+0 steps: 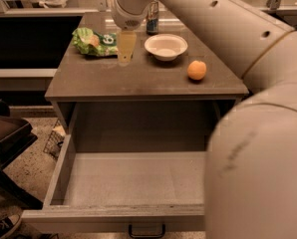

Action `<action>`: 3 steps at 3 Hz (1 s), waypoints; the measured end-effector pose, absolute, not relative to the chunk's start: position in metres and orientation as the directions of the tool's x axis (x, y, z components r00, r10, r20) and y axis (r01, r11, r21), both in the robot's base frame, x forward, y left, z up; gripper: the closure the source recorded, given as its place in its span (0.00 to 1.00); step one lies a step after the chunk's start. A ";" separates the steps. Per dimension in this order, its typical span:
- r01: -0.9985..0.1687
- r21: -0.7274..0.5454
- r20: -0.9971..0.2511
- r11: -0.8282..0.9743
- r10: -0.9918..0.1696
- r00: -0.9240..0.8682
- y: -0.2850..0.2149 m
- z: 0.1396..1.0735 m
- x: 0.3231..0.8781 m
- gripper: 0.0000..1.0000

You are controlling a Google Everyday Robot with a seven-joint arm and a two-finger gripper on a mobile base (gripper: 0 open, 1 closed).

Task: Place green rice chip bag into top drawer

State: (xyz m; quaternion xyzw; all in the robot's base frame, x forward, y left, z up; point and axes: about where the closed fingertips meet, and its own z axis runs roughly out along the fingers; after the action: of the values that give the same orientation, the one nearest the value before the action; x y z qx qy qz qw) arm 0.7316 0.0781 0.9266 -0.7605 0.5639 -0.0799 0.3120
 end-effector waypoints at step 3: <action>-0.809 -0.578 -0.267 -0.108 -0.911 0.313 0.124 0.914 0.822 0.00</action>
Offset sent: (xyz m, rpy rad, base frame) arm 0.1482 0.0637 -0.0114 0.0737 -0.0262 -0.0884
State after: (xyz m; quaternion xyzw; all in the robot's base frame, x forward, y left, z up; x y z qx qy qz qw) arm 0.8220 0.1245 0.9142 -0.7403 0.5811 -0.0778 0.3292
